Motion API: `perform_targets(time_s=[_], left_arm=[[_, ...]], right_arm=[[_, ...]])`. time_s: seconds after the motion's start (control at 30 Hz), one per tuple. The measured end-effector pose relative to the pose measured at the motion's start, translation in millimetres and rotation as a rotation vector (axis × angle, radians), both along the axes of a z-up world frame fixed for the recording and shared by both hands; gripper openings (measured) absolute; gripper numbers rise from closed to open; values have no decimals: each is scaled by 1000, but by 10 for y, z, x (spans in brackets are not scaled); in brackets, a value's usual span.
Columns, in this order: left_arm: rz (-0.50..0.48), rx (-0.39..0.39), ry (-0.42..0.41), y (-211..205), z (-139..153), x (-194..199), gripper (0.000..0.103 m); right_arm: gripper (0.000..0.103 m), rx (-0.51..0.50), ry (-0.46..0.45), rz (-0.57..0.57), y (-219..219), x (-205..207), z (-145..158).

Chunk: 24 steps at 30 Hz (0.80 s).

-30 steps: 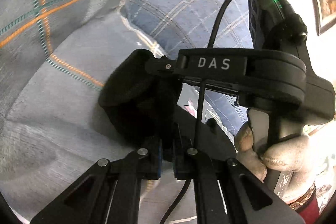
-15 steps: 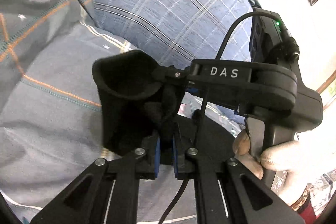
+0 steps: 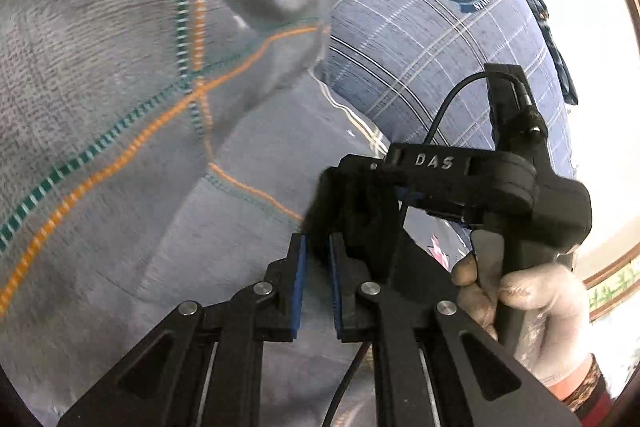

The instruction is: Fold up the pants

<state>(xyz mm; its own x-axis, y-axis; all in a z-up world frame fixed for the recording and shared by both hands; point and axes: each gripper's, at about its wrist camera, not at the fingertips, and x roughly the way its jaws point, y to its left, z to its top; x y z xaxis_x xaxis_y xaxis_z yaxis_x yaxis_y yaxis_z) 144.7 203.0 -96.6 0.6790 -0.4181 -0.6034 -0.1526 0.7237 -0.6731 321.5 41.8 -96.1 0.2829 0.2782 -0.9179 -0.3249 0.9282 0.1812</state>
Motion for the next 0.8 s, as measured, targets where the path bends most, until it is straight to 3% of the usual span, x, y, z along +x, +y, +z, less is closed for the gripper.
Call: perform_targets(time_s=[0.03,0.13,0.3,0.37,0.4,0.43,0.47,0.6,0.67,0.8], left_arm=[[-1,-1,0,21,-28,-5,16],[-13,2,8,53,-70,4,19],[-37,45,-10,75,-48,-67,22],[-42,41,-5,81,-60,-85,23],[-43,20,2,111,-87,-87,24],[-42,3,6,124,-103,-86,28],[-37,-15,9,150,-124,-83,28],[-32,-42,-7,173,-130,-91,32],[-51,-31,-39,115,-92,-101,46],[-128,50,-89,-166,-34,-51,60]], right_arm=[[51,-6,19,-10,19,26,-21],[64,-70,8,-12,127,54,-19],[68,-200,53,-3,374,119,-213],[67,-281,28,26,513,75,-287],[48,-282,9,47,558,32,-266],[18,-276,7,66,586,-9,-236],[11,-277,11,74,586,-34,-210],[8,-235,-39,92,461,-134,2],[8,-197,-64,93,360,-182,141],[8,-140,-78,96,212,-245,302]])
